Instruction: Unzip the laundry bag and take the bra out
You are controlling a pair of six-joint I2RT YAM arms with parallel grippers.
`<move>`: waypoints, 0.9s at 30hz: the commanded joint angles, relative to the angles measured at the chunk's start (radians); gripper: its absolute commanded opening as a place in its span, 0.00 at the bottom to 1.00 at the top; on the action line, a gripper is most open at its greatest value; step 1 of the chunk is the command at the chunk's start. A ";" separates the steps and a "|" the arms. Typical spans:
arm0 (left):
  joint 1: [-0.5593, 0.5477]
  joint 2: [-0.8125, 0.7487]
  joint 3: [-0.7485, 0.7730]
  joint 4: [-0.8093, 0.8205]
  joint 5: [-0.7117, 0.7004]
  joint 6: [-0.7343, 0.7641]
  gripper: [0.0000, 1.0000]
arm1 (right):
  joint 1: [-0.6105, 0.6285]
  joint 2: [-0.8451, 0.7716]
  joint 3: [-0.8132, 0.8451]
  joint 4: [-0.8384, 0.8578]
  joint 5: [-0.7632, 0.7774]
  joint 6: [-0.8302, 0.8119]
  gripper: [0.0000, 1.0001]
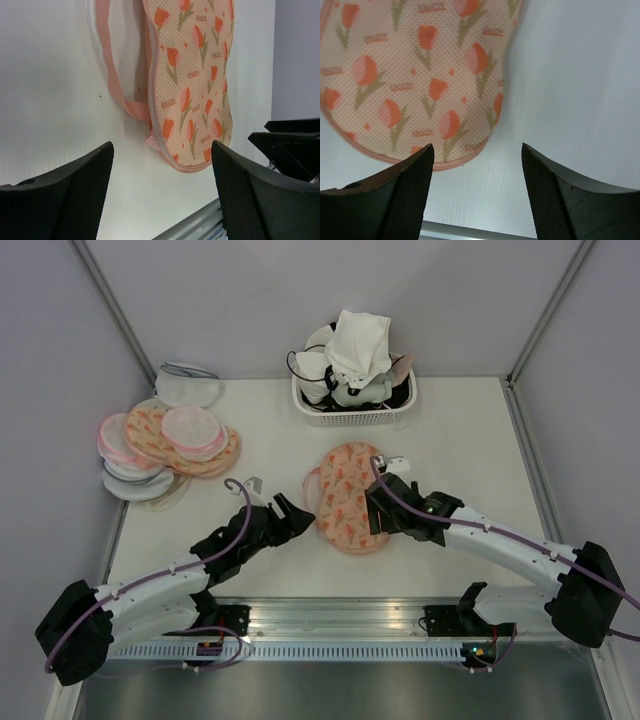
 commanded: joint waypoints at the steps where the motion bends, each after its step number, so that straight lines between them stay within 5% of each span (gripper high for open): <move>1: -0.001 -0.091 -0.032 -0.019 -0.059 0.023 0.82 | 0.029 0.082 0.098 0.085 -0.116 -0.101 0.75; 9: -0.001 -0.300 -0.072 -0.174 -0.133 -0.025 0.82 | 0.118 0.360 0.344 0.157 -0.105 -0.143 0.70; 14: -0.001 -0.354 -0.102 -0.192 -0.133 -0.055 0.81 | 0.130 0.529 0.464 0.139 -0.009 -0.114 0.55; 27: -0.001 -0.380 -0.138 -0.188 -0.107 -0.081 0.81 | 0.155 0.764 0.625 0.152 0.025 -0.061 0.55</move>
